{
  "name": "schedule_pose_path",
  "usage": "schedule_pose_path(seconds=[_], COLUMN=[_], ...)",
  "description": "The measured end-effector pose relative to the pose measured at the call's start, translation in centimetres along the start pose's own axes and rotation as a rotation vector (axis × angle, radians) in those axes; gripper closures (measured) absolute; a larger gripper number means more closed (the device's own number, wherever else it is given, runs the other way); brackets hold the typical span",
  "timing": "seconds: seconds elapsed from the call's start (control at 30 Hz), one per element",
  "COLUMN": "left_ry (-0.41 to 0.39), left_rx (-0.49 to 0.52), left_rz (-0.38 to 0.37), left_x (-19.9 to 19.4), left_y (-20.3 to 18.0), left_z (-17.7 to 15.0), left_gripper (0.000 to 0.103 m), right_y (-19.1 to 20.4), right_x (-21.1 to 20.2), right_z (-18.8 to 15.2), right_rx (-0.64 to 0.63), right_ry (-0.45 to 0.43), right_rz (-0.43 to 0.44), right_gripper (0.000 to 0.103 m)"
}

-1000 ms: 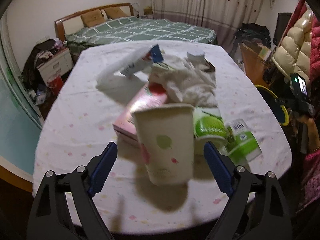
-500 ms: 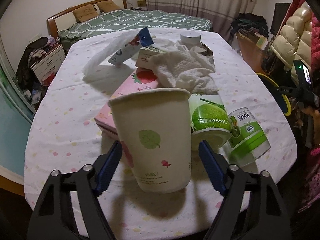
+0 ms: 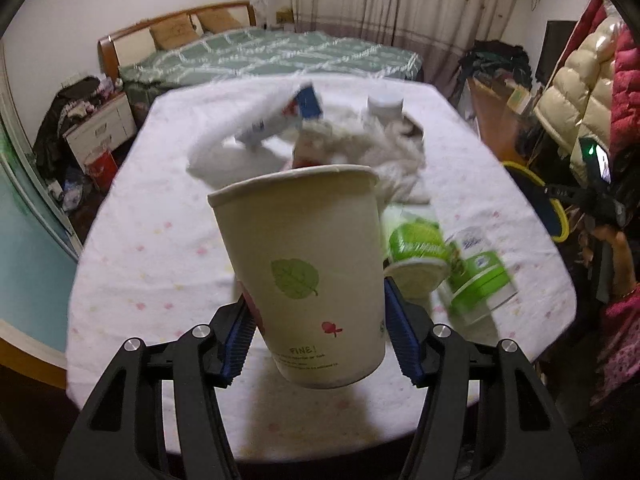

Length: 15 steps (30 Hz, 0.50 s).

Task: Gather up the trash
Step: 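Grasp the white paper cup with the left gripper and lift it, then carry the paper cup over the bin and open the left gripper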

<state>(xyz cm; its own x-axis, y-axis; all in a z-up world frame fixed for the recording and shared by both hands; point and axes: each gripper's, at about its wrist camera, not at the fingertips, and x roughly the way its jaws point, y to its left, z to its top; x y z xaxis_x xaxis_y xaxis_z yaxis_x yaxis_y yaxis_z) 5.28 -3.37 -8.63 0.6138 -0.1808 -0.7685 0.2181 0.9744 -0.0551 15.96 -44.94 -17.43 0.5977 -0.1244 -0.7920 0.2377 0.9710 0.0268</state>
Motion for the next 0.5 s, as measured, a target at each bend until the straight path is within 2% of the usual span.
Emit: schedule_pose_path(seconds=[0.17, 0.23, 0.33, 0.4, 0.5], left_ry=[-0.088, -0.098, -0.092, -0.083, -0.068], left_rx=[0.058, 0.083, 0.143, 0.210, 0.310], left_rz=[-0.027, -0.056, -0.144, -0.199, -0.278], left_x=[-1.9, -1.7, -0.6, 0.2, 1.3], left_y=[-2.2, -3.4, -6.5, -9.5, -14.5], left_z=[2.4, 3.8, 6.6, 8.5, 10.9], left_gripper=[0.044, 0.044, 0.044, 0.044, 0.043], right_y=[-0.9, -1.6, -2.7, -3.3, -4.5], right_x=[-2.5, -3.5, -5.0, -6.0, -7.2], right_z=[-1.0, -1.5, -2.2, -2.9, -3.7], right_rx=[0.013, 0.021, 0.036, 0.042, 0.050], right_ry=[-0.034, -0.049, -0.070, -0.084, -0.107], right_rz=[-0.005, -0.013, -0.024, -0.036, -0.061], right_gripper=[0.072, 0.072, 0.070, 0.062, 0.059])
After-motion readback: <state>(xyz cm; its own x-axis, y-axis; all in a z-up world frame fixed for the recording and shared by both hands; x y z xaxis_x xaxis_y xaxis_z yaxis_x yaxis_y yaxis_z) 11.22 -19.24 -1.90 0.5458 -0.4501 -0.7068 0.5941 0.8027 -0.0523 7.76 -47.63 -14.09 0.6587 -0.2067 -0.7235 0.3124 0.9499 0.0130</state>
